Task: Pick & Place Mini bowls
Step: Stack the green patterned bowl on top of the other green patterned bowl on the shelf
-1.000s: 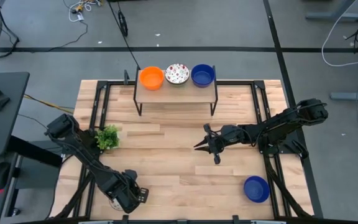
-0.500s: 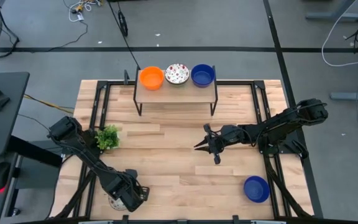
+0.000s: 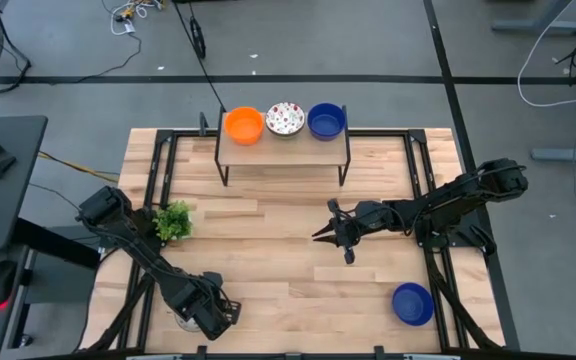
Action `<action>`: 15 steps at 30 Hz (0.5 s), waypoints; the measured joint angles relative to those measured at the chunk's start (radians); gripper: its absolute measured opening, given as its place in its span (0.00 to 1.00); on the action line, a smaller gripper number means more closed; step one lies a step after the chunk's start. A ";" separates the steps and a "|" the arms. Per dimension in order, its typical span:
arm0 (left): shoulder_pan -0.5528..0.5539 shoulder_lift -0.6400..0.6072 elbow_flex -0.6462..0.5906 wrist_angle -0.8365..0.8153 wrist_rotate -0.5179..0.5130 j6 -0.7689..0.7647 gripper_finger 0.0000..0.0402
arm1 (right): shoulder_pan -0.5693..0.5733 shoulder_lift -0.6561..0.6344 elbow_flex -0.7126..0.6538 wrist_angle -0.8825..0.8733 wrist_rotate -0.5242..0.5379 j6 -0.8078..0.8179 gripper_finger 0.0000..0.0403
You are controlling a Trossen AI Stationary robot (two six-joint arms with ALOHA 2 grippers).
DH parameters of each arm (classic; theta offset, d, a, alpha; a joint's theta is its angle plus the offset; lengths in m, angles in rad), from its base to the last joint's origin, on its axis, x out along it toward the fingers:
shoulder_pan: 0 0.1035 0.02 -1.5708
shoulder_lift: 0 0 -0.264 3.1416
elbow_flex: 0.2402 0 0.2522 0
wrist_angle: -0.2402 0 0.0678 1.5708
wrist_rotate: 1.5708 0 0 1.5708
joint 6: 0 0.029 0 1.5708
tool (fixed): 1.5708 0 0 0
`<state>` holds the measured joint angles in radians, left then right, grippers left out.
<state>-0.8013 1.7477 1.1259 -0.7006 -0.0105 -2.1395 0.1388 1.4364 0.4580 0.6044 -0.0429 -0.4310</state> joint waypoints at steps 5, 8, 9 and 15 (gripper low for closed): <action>0.000 0.000 0.000 0.004 0.006 0.001 0.42 | 0.000 0.000 0.000 0.000 0.000 0.000 0.12; 0.002 0.000 0.000 -0.008 0.007 -0.024 0.45 | 0.000 0.000 0.000 0.000 0.000 0.000 0.12; 0.002 0.000 0.000 -0.009 0.007 -0.027 0.45 | 0.000 0.000 0.000 0.000 0.000 0.000 0.12; 0.002 -0.001 0.000 -0.010 0.007 -0.028 0.37 | 0.000 0.000 0.000 0.000 0.000 0.000 0.12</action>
<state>-0.7994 1.7471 1.1259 -0.7105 -0.0032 -2.1674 0.1387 1.4364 0.4580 0.6048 -0.0429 -0.4313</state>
